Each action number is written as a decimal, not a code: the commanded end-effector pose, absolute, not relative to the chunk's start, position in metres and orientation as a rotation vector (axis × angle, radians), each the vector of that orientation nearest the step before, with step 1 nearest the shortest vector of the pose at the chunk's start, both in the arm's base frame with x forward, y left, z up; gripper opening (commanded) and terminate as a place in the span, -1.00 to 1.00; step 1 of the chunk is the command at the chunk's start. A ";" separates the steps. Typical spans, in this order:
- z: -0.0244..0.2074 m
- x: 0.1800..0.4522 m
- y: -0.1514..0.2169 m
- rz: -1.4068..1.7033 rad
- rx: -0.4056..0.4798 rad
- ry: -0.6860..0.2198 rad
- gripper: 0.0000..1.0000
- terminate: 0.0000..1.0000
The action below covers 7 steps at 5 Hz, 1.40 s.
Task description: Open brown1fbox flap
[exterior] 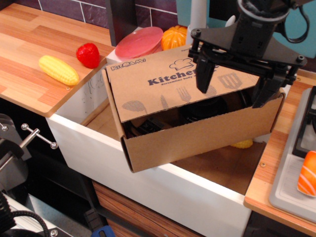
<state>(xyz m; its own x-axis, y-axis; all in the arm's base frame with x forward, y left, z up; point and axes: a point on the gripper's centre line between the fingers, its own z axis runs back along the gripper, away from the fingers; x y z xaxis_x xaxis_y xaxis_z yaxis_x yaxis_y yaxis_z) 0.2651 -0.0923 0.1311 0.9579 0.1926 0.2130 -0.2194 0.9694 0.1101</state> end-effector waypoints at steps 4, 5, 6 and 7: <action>0.126 0.295 -0.089 -0.225 0.367 -0.410 1.00 -1.00; 0.124 0.293 -0.091 -0.248 0.375 -0.432 1.00 -1.00; 0.116 0.286 -0.096 -0.275 0.372 -0.447 1.00 -1.00; 0.109 0.284 -0.094 -0.301 0.375 -0.453 1.00 -1.00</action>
<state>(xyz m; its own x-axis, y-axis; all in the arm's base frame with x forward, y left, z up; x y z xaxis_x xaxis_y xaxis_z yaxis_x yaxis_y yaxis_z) 0.2801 -0.0905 0.0930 0.8686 -0.3820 0.3156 0.2281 0.8738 0.4295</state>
